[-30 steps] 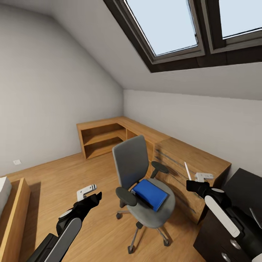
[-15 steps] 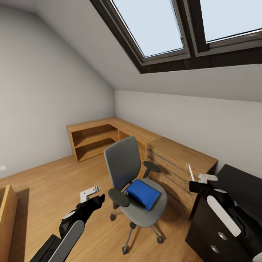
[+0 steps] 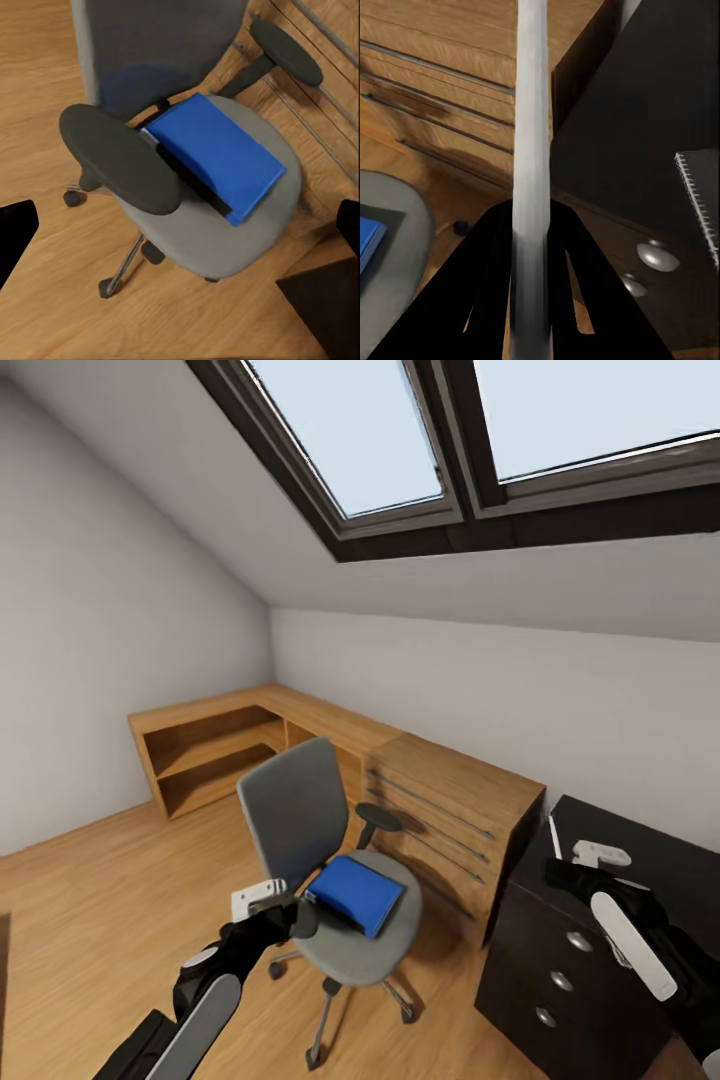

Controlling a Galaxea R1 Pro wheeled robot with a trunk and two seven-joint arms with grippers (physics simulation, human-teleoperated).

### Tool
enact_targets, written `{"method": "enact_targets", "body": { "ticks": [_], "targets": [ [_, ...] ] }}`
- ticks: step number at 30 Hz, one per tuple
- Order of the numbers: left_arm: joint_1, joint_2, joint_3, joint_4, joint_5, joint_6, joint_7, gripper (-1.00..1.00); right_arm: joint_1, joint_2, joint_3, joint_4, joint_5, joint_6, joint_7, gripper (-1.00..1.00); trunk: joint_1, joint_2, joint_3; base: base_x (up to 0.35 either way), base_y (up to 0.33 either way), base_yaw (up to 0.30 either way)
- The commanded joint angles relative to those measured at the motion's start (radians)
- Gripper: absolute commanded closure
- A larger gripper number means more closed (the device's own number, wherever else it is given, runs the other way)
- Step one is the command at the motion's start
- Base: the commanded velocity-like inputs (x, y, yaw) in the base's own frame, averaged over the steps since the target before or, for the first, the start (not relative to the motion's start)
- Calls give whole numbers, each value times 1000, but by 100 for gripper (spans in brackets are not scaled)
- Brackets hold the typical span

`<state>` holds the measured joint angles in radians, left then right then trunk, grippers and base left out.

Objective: In the bedroom, organize the workspace by keeping the computer under the desk, ensuring the monitor is on the desk, placing the keyboard on the desk next to the monitor, placing the mouse on the desk next to the keyboard, moving the folder from the swivel chair onto the desk next to the mouse, stacking the notebook on top of the folder with the pen on top of the notebook, and positioning the swivel chair next to the desk.

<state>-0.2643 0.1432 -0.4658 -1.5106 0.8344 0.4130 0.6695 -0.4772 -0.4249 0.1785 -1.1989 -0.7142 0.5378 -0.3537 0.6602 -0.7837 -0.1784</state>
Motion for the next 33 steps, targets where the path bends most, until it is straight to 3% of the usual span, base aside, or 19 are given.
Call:
{"method": "enact_targets", "body": {
  "ticks": [1,9,21,29,33],
  "targets": [
    [-1,1,-4,-2,6,1,9,-100,-1,-1,3,-1,-11,0,-10,100,1,-1,-2,171,-158,-267],
    [-1,1,-12,-2,6,1,10,-100,-1,-1,1,8,-10,0,-11,100,1,-1,-2,213,-198,-233],
    [-1,1,-12,8,5,1,10,-100,-1,0,6,40,-9,-5,-4,100,1,-1,-2,216,-202,-25],
    [-1,1,-13,9,5,1,10,-100,-1,3,11,83,-8,-3,2,100,1,-1,-2,88,4,-1],
    [-1,1,-21,9,5,1,10,-100,-2,22,11,98,-8,-3,3,100,1,-1,-2,203,158,0]
  ]
}}
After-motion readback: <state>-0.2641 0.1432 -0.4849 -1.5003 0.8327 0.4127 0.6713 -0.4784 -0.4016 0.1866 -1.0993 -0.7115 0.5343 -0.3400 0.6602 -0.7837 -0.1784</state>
